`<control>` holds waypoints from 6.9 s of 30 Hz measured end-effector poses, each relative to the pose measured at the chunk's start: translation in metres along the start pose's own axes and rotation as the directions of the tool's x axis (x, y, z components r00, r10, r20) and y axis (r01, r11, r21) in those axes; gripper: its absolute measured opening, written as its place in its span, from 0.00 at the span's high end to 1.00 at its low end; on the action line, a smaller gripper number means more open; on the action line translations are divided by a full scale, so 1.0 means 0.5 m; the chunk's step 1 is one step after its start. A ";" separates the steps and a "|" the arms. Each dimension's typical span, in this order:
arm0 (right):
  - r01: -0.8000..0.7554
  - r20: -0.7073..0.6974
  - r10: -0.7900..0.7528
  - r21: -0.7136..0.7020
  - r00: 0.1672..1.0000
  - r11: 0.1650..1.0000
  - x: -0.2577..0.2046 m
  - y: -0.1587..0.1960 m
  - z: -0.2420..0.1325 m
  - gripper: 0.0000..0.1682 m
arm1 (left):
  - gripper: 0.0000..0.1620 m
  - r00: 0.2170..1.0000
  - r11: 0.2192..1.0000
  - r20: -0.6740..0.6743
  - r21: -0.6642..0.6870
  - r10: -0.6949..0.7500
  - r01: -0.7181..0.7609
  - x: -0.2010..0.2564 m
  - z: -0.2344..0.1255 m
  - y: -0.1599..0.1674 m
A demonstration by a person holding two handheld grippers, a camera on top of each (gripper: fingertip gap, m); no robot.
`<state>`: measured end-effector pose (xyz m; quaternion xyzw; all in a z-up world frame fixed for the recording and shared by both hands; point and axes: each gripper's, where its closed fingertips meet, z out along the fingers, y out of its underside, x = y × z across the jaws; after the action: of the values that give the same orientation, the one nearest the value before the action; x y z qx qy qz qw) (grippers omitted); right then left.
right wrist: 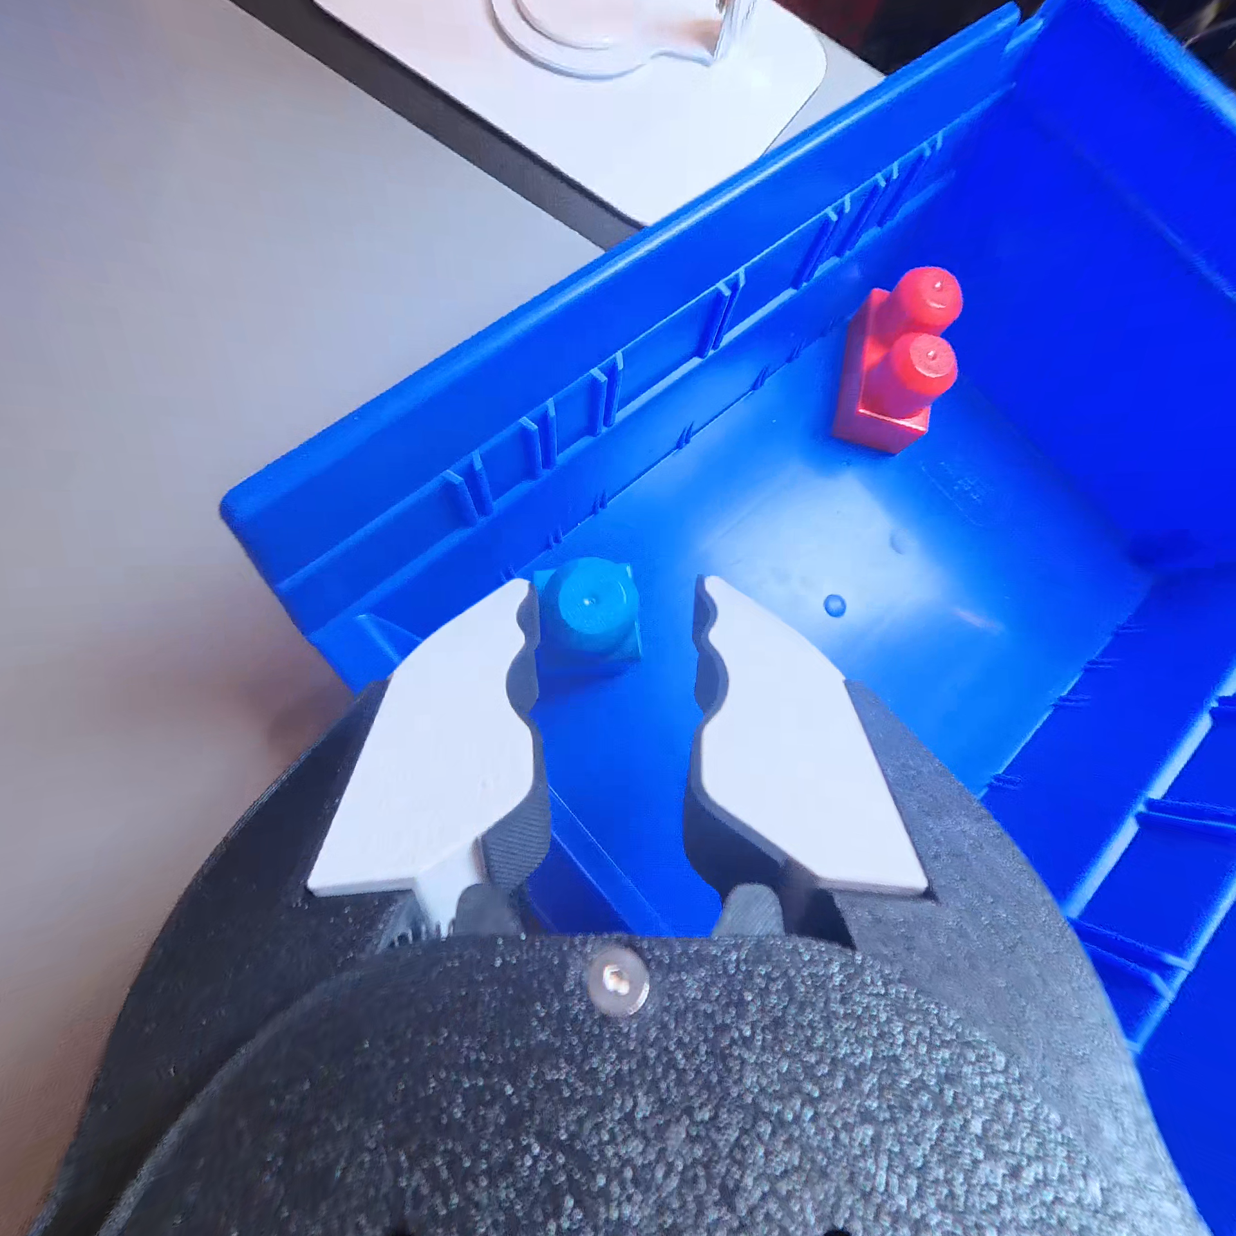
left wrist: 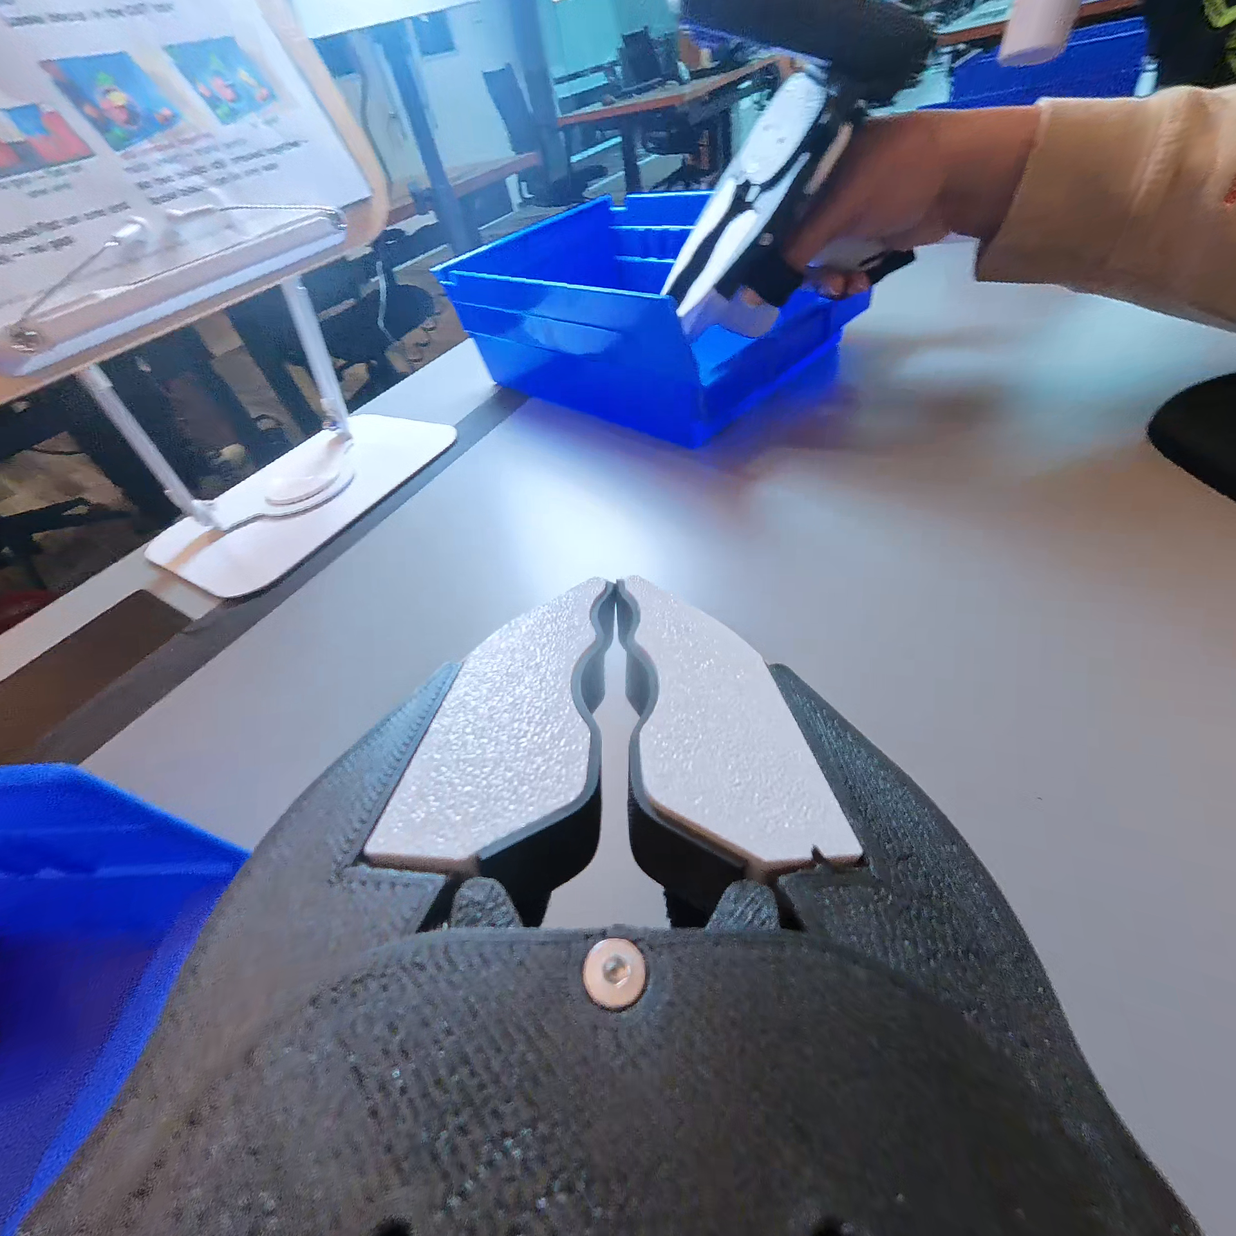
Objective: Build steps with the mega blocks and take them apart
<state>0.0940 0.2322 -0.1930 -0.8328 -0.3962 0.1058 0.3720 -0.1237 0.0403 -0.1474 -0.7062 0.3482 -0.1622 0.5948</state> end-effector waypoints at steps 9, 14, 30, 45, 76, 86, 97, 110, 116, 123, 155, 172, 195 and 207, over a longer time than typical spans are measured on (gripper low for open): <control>0.063 0.086 -0.109 0.424 0.990 0.903 -0.123 -0.104 -0.185 0.73 | 0.81 0.937 0.986 0.333 -0.092 -0.104 0.142 -0.261 -0.172 -0.072; 0.154 0.149 -0.257 0.489 0.955 0.858 -0.293 -0.085 -0.209 0.75 | 0.74 0.898 0.875 0.423 -0.379 -0.125 0.300 -0.405 -0.204 0.011; 0.193 0.240 -0.354 0.510 0.904 0.838 -0.373 -0.018 -0.186 0.85 | 0.64 0.996 0.170 0.058 -0.983 -0.074 0.070 -0.379 -0.311 0.229; 0.180 0.246 -0.373 0.565 0.895 0.805 -0.400 -0.021 -0.197 0.88 | 0.75 0.954 0.512 -0.011 -0.842 0.300 -0.171 -0.343 -0.230 0.065; 0.195 0.335 -0.491 0.632 0.804 0.750 -0.440 -0.014 -0.225 0.78 | 0.75 0.956 0.975 -0.294 -0.218 -0.021 -0.045 0.131 -0.004 0.042; 0.130 0.433 -0.481 0.626 0.762 0.769 -0.484 0.008 -0.208 0.78 | 0.75 0.936 0.945 -0.351 -0.307 -0.007 -0.108 0.178 0.022 0.104; -0.052 0.566 -0.536 0.716 0.627 0.696 -0.575 -0.011 -0.293 0.78 | 0.70 0.850 0.997 -0.527 0.058 -0.017 0.055 0.265 -0.017 -0.057; 0.213 0.523 -0.586 0.606 0.618 0.766 -0.549 0.044 -0.228 0.69 | 0.80 0.874 0.998 -0.486 0.037 -0.018 0.041 0.230 -0.030 -0.052; 0.236 0.481 -0.598 0.618 0.641 0.750 -0.553 0.031 -0.236 0.78 | 0.80 0.887 0.995 -0.456 -0.024 0.071 -0.092 0.242 -0.016 -0.019; 0.198 0.240 -0.522 0.736 0.818 0.648 -0.455 -0.061 -0.260 0.83 | 0.72 0.960 0.997 -0.276 0.065 0.053 -0.037 0.165 -0.012 -0.053; 0.065 -0.164 0.044 0.607 0.986 0.792 0.031 -0.218 -0.124 0.75 | 0.51 0.948 0.914 -0.304 -0.404 -0.095 -0.038 0.143 -0.010 0.100; 0.446 0.321 -0.652 0.522 0.687 0.727 -0.514 0.030 -0.180 0.74 | 0.82 0.916 0.849 -0.400 -0.476 0.024 -0.230 0.186 0.000 0.163; 0.188 -0.059 -0.204 0.686 0.977 0.703 -0.178 -0.139 -0.196 0.77 | 0.89 0.854 0.979 -0.506 0.077 -0.124 0.188 0.213 -0.029 -0.069; -0.073 -0.059 0.085 0.171 0.995 0.982 0.055 -0.015 -0.021 0.77 | 0.89 0.849 0.999 -0.527 -0.008 -0.043 0.045 0.250 -0.011 -0.012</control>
<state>0.1130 0.2500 -0.1772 -0.8163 -0.3399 0.1260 0.4496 -0.0374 -0.0491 -0.1634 -0.6412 0.4812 -0.3639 0.4743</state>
